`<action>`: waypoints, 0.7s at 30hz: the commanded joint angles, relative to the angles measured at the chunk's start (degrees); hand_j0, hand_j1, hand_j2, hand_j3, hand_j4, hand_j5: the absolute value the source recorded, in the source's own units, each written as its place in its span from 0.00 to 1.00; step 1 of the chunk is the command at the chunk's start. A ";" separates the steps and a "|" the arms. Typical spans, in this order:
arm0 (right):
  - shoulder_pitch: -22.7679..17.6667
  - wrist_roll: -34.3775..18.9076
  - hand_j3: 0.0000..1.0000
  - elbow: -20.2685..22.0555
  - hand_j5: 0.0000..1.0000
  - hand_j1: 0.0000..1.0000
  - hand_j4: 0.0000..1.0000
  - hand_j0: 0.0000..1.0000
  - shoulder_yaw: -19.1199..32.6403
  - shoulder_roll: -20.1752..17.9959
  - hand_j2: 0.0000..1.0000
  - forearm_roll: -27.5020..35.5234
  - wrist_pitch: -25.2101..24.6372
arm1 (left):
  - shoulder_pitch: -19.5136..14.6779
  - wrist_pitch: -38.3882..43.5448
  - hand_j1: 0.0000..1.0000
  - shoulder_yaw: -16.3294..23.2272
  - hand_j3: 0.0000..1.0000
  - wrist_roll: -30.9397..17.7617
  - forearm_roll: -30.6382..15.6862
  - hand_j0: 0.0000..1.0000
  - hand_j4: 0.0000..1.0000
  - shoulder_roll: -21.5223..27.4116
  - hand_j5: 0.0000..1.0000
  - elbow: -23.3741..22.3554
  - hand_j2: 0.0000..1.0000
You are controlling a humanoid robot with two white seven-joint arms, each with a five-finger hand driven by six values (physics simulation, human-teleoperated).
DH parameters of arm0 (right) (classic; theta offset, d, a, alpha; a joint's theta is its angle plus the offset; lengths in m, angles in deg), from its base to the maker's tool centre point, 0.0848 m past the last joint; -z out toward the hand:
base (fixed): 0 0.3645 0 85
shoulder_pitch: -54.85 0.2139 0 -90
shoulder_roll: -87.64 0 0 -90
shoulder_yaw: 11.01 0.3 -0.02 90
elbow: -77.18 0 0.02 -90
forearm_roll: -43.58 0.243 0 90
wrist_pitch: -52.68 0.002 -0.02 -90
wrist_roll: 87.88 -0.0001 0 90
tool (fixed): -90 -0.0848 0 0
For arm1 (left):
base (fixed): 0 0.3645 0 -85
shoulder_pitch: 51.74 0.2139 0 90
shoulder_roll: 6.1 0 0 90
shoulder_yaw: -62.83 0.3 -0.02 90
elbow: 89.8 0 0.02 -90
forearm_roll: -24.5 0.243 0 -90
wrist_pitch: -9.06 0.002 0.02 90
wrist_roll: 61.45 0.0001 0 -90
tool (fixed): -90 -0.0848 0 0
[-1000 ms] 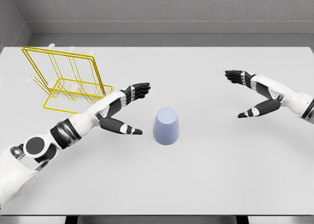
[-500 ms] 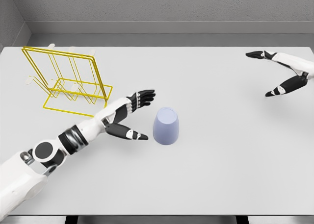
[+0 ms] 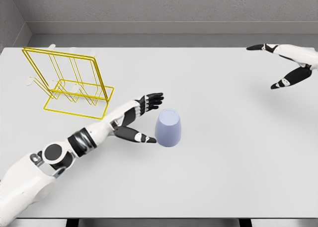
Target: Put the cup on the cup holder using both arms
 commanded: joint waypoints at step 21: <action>-1.14 -0.68 1.00 -2.82 1.00 1.00 1.00 1.00 0.49 3.17 1.00 -0.05 -0.08 | -0.97 0.43 1.00 2.01 1.00 0.00 0.92 1.00 1.00 -3.04 1.00 -4.38 1.00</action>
